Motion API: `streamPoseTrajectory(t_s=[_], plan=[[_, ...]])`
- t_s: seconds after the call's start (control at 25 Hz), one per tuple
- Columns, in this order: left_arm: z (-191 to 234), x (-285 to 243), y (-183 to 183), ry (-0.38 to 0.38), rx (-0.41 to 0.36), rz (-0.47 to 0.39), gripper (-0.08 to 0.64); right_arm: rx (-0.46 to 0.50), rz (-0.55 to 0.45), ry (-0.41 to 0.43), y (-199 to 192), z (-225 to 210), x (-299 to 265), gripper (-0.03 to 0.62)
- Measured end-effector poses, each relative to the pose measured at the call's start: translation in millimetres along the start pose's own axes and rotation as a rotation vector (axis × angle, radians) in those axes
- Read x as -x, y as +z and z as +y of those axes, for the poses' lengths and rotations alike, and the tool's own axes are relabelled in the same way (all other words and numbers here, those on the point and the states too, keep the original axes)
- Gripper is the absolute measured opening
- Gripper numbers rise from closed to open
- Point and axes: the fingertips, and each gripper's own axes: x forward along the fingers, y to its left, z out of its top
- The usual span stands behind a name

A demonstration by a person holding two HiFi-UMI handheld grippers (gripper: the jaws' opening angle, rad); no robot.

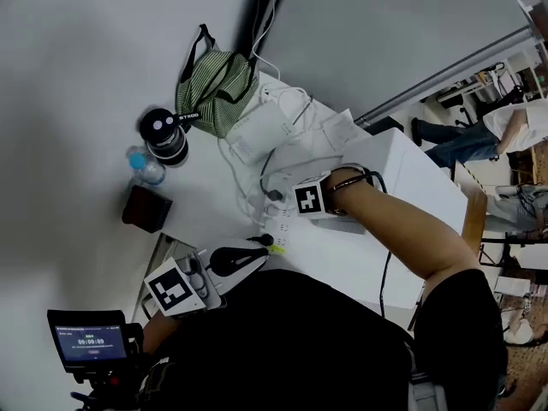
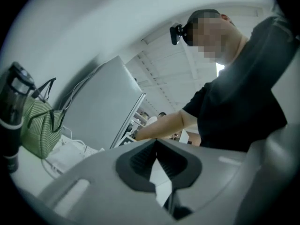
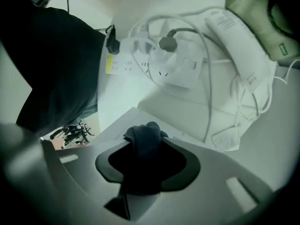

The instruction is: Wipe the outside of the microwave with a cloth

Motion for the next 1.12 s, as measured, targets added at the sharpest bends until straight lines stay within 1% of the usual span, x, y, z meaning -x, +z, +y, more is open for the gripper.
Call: streamPoseTrajectory(t_s=[0.16,0.32,0.4,0.52,0.56,0.64,0.72,0.8,0.88,1.0,1.12], plan=[[8,14,-19,0.045,0.048,0.036,0.003,-0.007,0.006,0.008,29,-18,-43,0.133],[10,21,-27,0.067,0.071,0.032,0.003,0.012,0.002,0.023,42,-22,-60,0.133],[10,17,-22,0.051,0.053,0.020,0.003,0.004,-0.011,0.048,33,-11,-42,0.140],[9,7,-6,0.011,-0.004,-0.004,0.003,-0.013,-0.087,0.073,1,23,19,0.141],[7,3,0,-0.004,-0.027,-0.010,0.003,-0.004,-0.104,0.070,-11,38,41,0.140],[1,-5,12,-0.041,-0.076,-0.023,0.003,0.019,-0.108,0.045,-31,63,73,0.140],[-5,-13,23,-0.082,-0.120,-0.038,0.003,0.014,-0.099,0.015,-39,74,82,0.140],[-11,-18,29,-0.110,-0.139,-0.048,0.003,0.002,-0.080,0.006,-34,77,74,0.140],[-14,-17,28,-0.114,-0.132,-0.049,0.003,0.020,-0.047,0.006,-20,75,56,0.140],[-6,-7,19,-0.075,-0.089,-0.043,0.003,0.068,-0.002,0.019,13,67,14,0.137],[1,7,-1,-0.015,-0.019,-0.020,0.003,0.118,0.027,0.015,46,62,-34,0.140]])
